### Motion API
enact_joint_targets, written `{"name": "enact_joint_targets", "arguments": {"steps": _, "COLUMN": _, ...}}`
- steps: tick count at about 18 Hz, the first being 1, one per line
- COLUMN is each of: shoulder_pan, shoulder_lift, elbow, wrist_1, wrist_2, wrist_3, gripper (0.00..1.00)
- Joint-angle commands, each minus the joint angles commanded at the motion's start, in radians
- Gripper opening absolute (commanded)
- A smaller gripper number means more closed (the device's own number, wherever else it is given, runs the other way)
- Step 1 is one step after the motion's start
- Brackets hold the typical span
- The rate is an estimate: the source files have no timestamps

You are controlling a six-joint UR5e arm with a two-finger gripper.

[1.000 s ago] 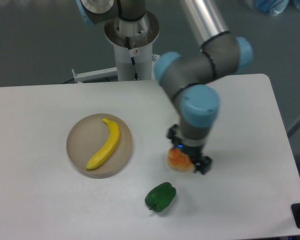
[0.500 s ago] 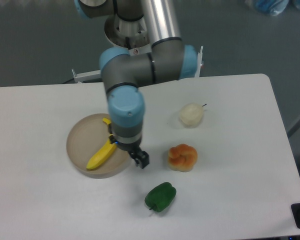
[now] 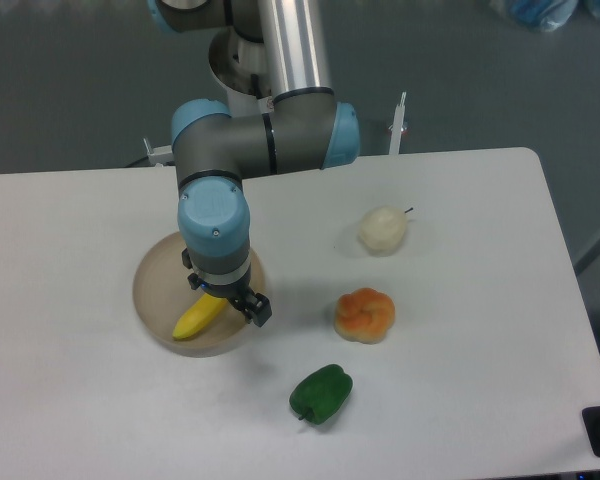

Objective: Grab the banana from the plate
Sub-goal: 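Lower the open gripper onto the yellow banana and close on it, then lift the grasped banana up off the plate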

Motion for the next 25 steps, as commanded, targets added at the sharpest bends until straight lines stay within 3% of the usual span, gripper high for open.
{"name": "enact_joint_targets", "arguments": {"steps": 3, "shoulder_pan": -0.002, "shoulder_lift": 0.018, "elbow": -0.091, "wrist_1": 0.126, "wrist_2": 0.002, "wrist_3": -0.055, "gripper": 1.00}}
{"name": "enact_joint_targets", "arguments": {"steps": 8, "shoulder_pan": -0.031, "shoulder_lift": -0.014, "elbow": -0.100, "wrist_1": 0.146, "wrist_2": 0.000, "wrist_3": -0.179, "gripper": 1.00}}
{"name": "enact_joint_targets", "arguments": {"steps": 18, "shoulder_pan": -0.040, "shoulder_lift": -0.040, "elbow": -0.095, "wrist_1": 0.151, "wrist_2": -0.003, "wrist_3": -0.183, "gripper": 1.00}}
{"name": "enact_joint_targets", "arguments": {"steps": 19, "shoulder_pan": -0.040, "shoulder_lift": -0.043, "elbow": -0.094, "wrist_1": 0.152, "wrist_2": -0.003, "wrist_3": -0.183, "gripper": 0.90}}
{"name": "enact_joint_targets", "arguments": {"steps": 20, "shoulder_pan": -0.040, "shoulder_lift": -0.044, "elbow": -0.094, "wrist_1": 0.152, "wrist_2": -0.002, "wrist_3": -0.183, "gripper": 0.73}}
{"name": "enact_joint_targets", "arguments": {"steps": 25, "shoulder_pan": -0.040, "shoulder_lift": -0.044, "elbow": -0.085, "wrist_1": 0.151, "wrist_2": 0.000, "wrist_3": -0.186, "gripper": 0.28}}
